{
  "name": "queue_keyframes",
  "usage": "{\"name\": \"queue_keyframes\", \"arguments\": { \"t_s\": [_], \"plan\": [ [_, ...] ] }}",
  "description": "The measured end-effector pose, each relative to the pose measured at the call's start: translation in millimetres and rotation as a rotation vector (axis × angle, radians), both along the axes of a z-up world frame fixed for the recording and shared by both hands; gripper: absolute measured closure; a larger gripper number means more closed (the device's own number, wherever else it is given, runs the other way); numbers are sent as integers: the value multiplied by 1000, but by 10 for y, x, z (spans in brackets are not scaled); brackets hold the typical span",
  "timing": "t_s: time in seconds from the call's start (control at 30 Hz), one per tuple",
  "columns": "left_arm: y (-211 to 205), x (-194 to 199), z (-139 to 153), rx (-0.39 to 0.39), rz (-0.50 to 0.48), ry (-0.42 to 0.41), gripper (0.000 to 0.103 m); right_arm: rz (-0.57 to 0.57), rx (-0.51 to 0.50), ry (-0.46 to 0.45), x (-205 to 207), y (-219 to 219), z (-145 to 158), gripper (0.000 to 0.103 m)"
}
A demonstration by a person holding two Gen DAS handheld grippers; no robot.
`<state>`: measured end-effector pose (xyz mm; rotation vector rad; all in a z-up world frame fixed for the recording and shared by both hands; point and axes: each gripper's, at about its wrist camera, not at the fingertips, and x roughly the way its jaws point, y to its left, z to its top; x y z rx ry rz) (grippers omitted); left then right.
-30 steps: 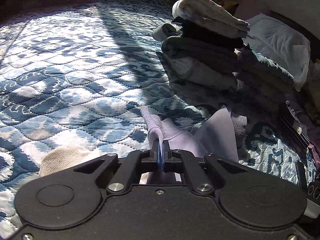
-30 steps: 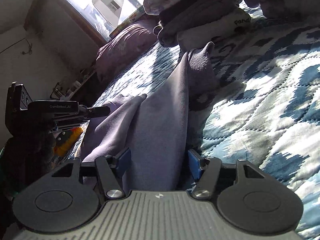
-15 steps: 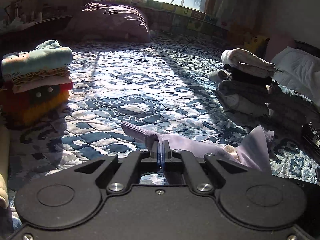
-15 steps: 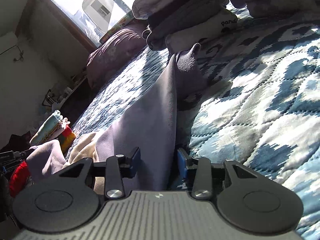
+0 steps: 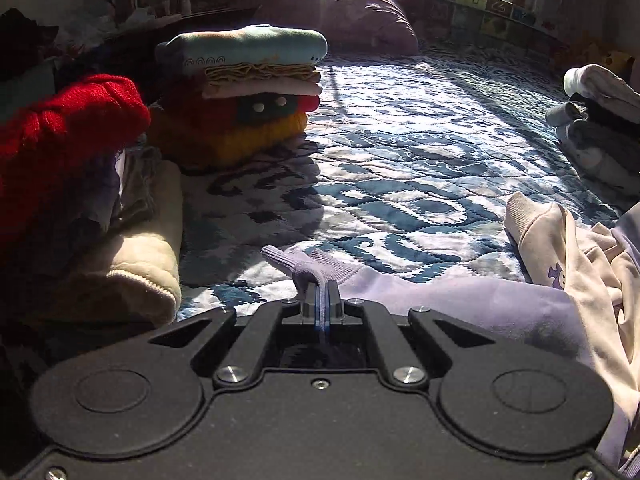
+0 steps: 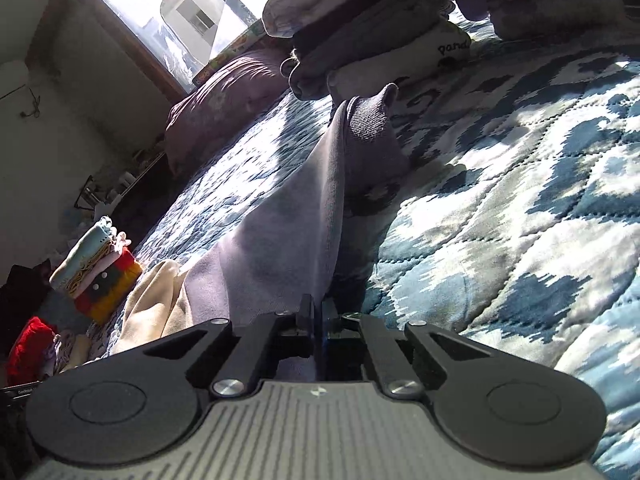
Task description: Fold clothes
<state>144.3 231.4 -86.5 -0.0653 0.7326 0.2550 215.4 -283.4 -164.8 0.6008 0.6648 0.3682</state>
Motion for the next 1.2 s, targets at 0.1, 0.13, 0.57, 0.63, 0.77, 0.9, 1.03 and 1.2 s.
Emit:
{"name": "queue_keyframes", "arguments": {
  "t_s": [0.1,0.13,0.57,0.63,0.77,0.9,1.03,1.2],
  "plan": [
    [37,-23,-188,5,27,65,103,5,14,-15,-43,-22,30,99],
    [49,-31,-254,5,38,89,103,5,19,-18,-55,-33,38,99],
    [-39,-101,-333,53,40,106,102,-121,164,18,-503,-575,-13,100],
    [-28,-109,-343,38,50,96,102,-138,161,36,-631,-652,-17,100],
    [-14,-133,-352,17,54,80,102,-168,161,59,-865,-789,-14,100],
    [-20,-165,-309,26,29,89,93,-163,118,129,-1041,-823,-95,100],
    [-21,-305,-167,27,43,61,56,-185,69,82,-1177,-836,21,92],
    [-131,-442,80,49,57,-9,55,-221,-2,-40,-1150,-829,304,89]
  ]
}}
